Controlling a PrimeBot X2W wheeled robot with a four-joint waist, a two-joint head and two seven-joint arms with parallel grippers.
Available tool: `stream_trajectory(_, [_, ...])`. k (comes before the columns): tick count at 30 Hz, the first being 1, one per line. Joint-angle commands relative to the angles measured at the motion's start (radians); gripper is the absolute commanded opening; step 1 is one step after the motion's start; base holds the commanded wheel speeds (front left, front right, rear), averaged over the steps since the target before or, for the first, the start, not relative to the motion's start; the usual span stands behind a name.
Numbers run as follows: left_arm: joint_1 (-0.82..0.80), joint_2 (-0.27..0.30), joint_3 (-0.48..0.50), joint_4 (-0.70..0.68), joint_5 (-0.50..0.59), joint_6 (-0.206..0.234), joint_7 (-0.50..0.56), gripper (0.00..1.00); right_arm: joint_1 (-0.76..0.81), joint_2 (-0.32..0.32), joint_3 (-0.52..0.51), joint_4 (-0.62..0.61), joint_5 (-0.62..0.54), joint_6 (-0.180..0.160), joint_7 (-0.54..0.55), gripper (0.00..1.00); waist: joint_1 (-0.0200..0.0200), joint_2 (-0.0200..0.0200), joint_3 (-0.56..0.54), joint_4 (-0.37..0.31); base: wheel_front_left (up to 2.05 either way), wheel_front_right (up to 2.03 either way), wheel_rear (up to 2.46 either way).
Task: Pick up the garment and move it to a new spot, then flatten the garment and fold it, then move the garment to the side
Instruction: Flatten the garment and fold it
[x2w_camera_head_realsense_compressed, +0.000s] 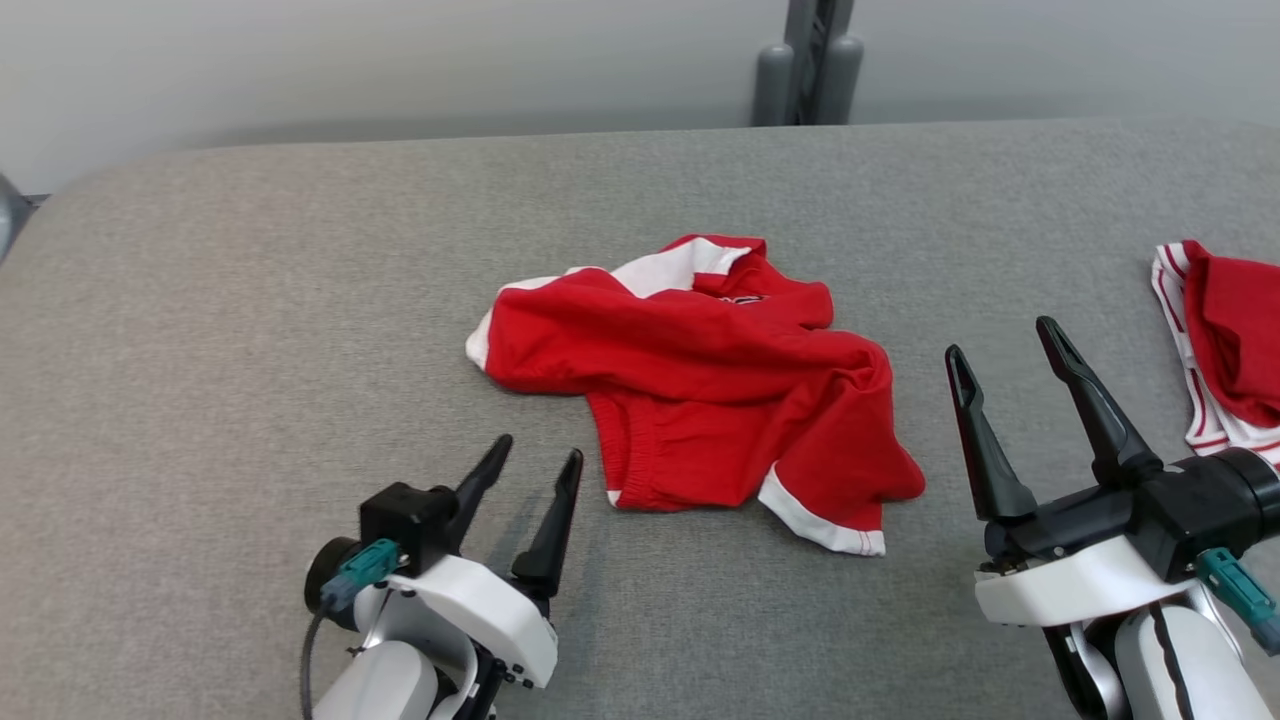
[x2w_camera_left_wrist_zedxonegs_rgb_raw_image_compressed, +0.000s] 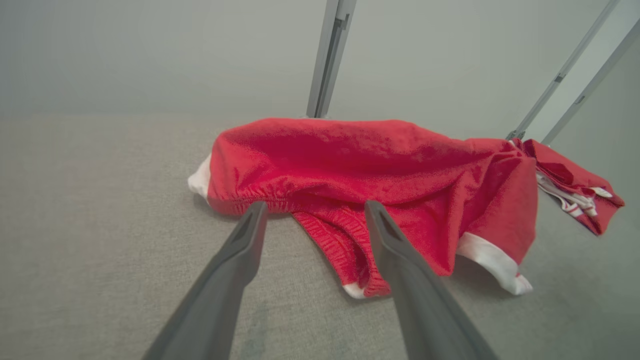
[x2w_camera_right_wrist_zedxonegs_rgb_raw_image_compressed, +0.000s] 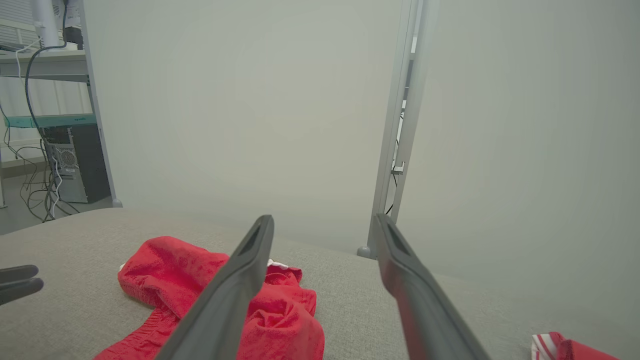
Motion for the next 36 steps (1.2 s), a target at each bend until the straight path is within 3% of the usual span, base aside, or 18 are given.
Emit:
stream_trajectory(1, [-0.021, 0.003, -0.008, 0.011, 0.007, -0.008, 0.011, 1.0, -0.013, -0.002, -0.006, -0.004, -0.001, -0.001, -0.001, 1.0, 0.0, 0.0, 0.015, -0.02, 0.0, 0.0, 0.0])
stream_trajectory(10, [-0.08, 0.02, -0.123, 0.111, 0.044, -0.095, 0.135, 1.0, -0.022, 0.007, -0.023, -0.013, -0.006, -0.001, -0.001, 1.0, 0.0, 0.0, 0.064, -0.08, 0.0, 0.0, 0.0])
stream_trajectory(16, [-0.118, 0.029, -0.136, 0.159, 0.07, -0.076, 0.162, 1.0, -0.031, 0.013, -0.026, -0.016, -0.007, -0.001, -0.001, 1.0, 0.0, 0.0, 0.087, -0.102, 0.0, 0.0, 0.0])
stream_trajectory(20, [-0.137, 0.026, -0.144, 0.178, 0.059, -0.095, 0.166, 1.0, -0.032, 0.017, -0.031, -0.016, -0.008, -0.001, -0.001, 1.0, 0.0, 0.0, 0.095, -0.107, 0.0, 0.0, 0.0])
stream_trajectory(22, [-0.141, 0.022, -0.144, 0.178, 0.049, -0.109, 0.157, 0.0, -0.03, 0.018, -0.037, -0.013, -0.011, -0.001, -0.001, 1.0, 0.0, 0.0, 0.096, -0.105, 0.0, 0.0, 0.0])
stream_trajectory(31, [-0.105, 0.06, -0.059, 0.095, -0.029, -0.112, 0.072, 0.0, -0.006, 0.019, -0.061, 0.018, -0.023, -0.001, -0.001, 1.0, 0.0, 0.0, 0.052, -0.043, 0.0, 0.0, 0.0])
stream_trajectory(36, [-0.066, 0.122, 0.001, 0.009, -0.055, -0.08, 0.058, 0.0, 0.002, 0.017, -0.057, 0.035, -0.024, -0.001, -0.001, 1.0, 0.0, 0.0, 0.024, 0.006, 0.0, 0.0, 0.0])
